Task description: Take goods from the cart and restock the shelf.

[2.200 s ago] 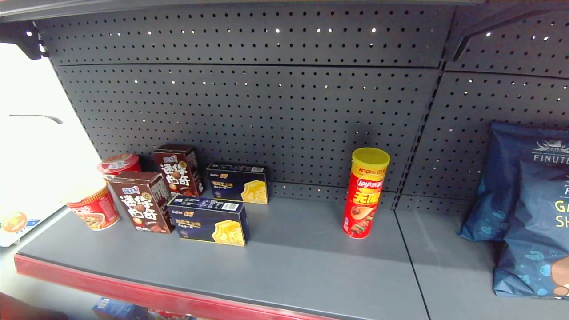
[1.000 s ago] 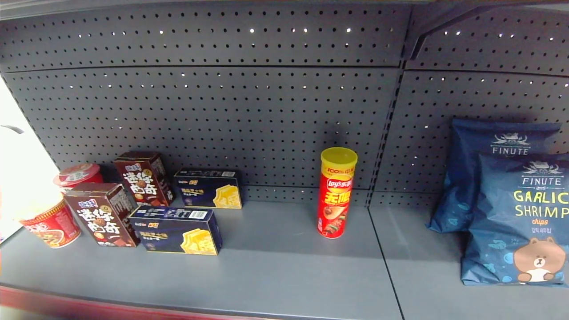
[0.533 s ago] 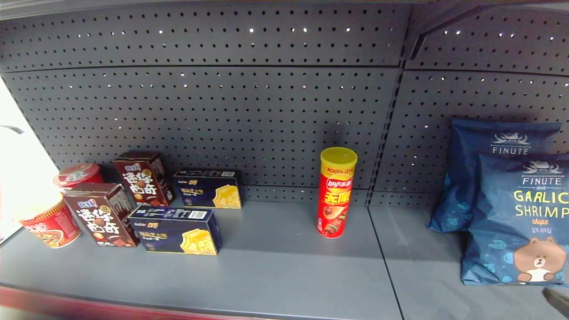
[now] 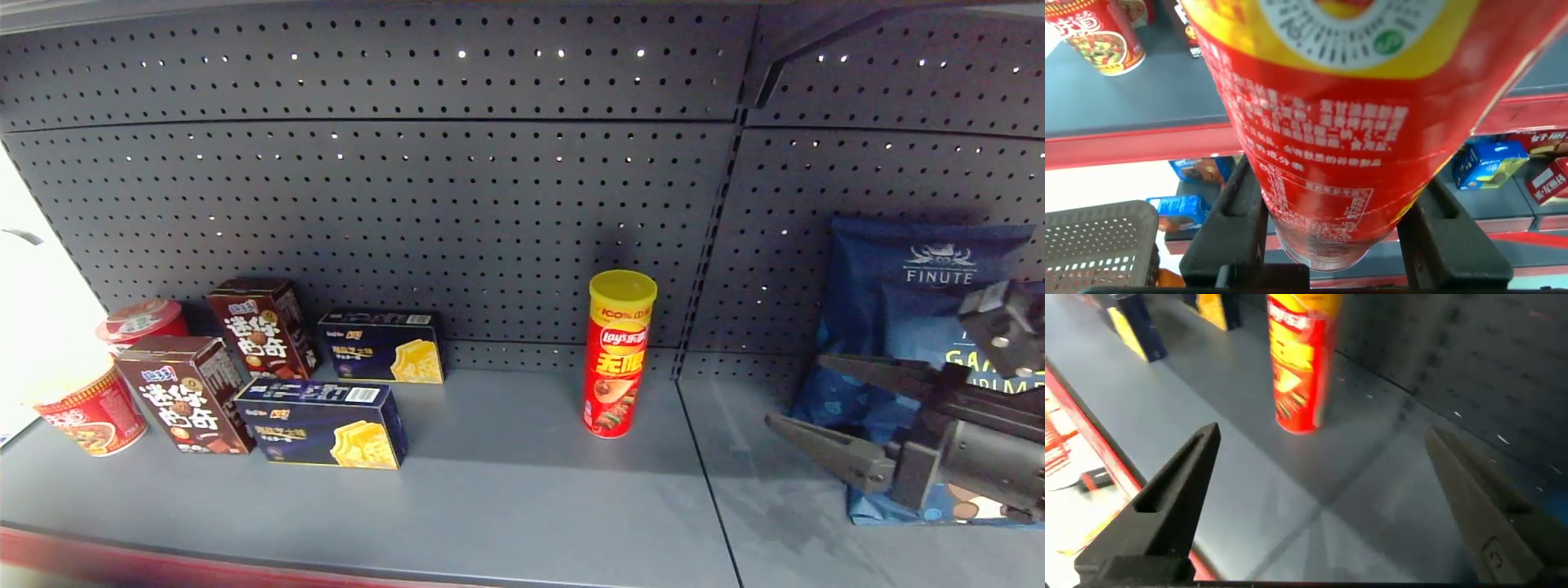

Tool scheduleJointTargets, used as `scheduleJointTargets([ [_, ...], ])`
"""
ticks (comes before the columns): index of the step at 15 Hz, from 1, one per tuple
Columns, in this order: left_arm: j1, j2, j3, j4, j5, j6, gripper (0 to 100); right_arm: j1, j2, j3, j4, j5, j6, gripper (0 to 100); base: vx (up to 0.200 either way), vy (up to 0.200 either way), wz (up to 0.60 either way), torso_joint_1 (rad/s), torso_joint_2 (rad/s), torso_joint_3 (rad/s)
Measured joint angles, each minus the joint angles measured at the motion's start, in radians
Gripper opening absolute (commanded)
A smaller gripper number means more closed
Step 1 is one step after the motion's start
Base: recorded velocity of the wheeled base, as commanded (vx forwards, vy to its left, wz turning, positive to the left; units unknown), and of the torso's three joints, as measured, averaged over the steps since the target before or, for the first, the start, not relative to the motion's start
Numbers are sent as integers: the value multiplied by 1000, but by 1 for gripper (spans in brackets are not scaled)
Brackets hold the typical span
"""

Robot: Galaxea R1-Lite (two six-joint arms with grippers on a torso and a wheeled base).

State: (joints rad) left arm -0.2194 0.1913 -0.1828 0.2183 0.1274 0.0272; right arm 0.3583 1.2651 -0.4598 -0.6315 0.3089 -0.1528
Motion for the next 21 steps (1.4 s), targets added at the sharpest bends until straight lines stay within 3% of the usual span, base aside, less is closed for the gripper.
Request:
scheduleJointTargets([
  [8,0,-4,13,5,0,0,0,23,355,-233,-64,110,1,100,0,0,0,0,0,0],
  [21,4,-29,9,14,4,-8,0,30,662,-405,-178,259,2,100,0,0,0,0,0,0],
])
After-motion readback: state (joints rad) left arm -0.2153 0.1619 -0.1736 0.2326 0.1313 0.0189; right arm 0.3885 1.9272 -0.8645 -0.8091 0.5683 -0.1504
